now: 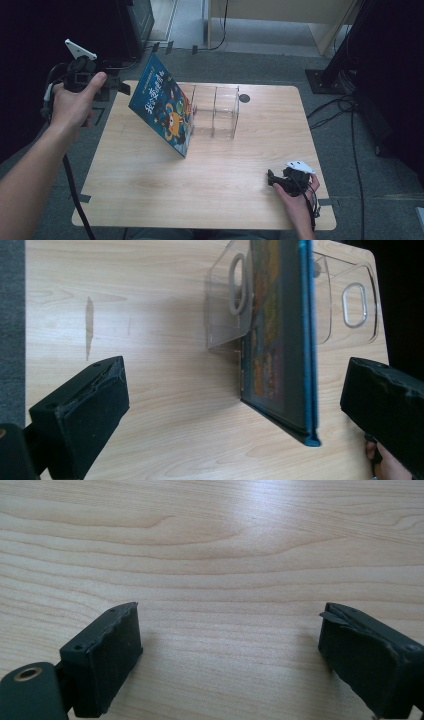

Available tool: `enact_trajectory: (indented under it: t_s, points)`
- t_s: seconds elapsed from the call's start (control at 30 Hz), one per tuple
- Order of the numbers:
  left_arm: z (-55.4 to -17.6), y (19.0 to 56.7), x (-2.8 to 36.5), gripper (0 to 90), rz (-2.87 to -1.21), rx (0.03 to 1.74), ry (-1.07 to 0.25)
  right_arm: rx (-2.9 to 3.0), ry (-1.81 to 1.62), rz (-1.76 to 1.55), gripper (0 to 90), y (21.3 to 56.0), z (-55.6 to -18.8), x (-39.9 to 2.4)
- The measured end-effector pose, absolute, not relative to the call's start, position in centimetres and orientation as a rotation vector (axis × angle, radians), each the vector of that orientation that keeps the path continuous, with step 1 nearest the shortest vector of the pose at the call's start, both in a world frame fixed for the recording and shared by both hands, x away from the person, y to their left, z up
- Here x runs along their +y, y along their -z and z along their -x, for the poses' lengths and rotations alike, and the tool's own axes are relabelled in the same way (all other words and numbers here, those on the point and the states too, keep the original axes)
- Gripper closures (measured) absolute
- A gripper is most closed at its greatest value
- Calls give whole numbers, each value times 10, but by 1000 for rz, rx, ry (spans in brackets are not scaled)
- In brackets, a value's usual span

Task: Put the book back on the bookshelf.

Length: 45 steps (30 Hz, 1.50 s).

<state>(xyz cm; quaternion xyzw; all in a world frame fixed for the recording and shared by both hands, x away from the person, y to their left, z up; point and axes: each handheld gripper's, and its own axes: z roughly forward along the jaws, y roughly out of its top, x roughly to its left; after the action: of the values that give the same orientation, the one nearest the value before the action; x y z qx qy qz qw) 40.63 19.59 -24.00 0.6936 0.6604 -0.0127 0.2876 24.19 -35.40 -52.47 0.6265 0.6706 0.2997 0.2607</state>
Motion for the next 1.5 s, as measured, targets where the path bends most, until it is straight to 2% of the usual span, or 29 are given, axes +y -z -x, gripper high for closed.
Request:
enact_trajectory:
  t_s: [0.43, 0.83, 1.5]
  points:
    - [-407, 263, 214, 0, -1839, 1831, 2, 1816, -811, -1697, 92, 525, -242, -354]
    - [-404, 312, 220, 0, -1837, 1878, -7, 1817, -810, -1693, 92, 525, -242, -354]
    - [-382, 395, 205, 0, -1909, 1892, -46, 1817, -811, -1693, 92, 525, -242, -354]
